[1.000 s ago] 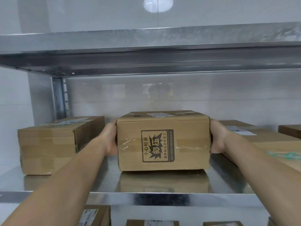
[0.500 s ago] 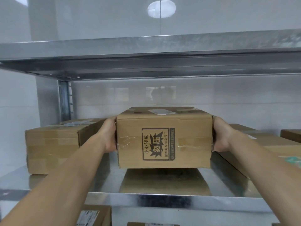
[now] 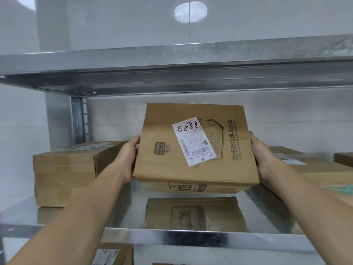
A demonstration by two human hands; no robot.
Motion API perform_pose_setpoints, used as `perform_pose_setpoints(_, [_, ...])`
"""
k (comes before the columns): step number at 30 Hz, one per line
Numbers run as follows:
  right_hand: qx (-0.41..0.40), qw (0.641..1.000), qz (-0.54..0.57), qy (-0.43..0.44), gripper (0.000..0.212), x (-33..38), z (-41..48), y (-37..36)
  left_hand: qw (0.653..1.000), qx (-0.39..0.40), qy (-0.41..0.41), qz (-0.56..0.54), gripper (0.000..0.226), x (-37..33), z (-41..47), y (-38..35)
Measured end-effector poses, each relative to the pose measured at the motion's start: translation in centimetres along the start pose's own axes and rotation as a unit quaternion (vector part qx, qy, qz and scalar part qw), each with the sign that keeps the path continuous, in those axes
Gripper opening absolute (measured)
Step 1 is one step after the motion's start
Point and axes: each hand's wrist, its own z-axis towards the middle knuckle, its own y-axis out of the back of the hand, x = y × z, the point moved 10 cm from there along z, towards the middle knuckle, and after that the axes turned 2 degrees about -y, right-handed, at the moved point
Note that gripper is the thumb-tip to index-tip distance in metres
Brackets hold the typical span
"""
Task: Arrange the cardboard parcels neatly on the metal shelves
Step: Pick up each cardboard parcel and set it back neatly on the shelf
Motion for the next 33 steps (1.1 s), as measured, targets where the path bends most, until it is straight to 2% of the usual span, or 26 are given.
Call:
perform_pose_setpoints(4, [0.033,0.999,0.001,0.032,0.049,0.3,-0.4,-1.0,1.0,0.005,-0.023,-0.018,0.05,0.4,0.1,-0.3])
perform_pose_setpoints(8, [0.052,0.998,0.01,0.046,0.056,0.3,-0.9,-1.4,0.999,0.005,-0.02,-0.035,0.049,1.2,0.0,0.0])
perform_pose_setpoints(14, [0.025,0.999,0.032,0.025,0.062,-1.1,-0.4,-0.4,0.997,-0.003,-0.035,-0.065,0.047,1.7,-0.2,0.7])
perform_pose_setpoints(20, [0.015,1.0,0.015,0.008,0.057,-2.8,-0.1,0.0,0.998,0.002,-0.028,-0.064,0.053,2.1,-0.2,0.7])
perform_pose_setpoints(24, [0.014,0.999,-0.033,0.014,0.05,-2.5,0.0,0.0,0.998,-0.008,-0.027,-0.05,0.051,2.0,0.1,1.2])
perform_pose_setpoints(28, [-0.001,0.991,-0.134,-0.006,0.033,-1.4,0.3,0.5,0.998,-0.019,-0.057,-0.02,0.041,0.5,0.3,1.8])
perform_pose_setpoints(33, [-0.004,0.986,-0.156,-0.059,0.045,-1.2,0.5,1.4,0.996,-0.008,-0.085,0.016,0.039,-0.7,1.0,2.6])
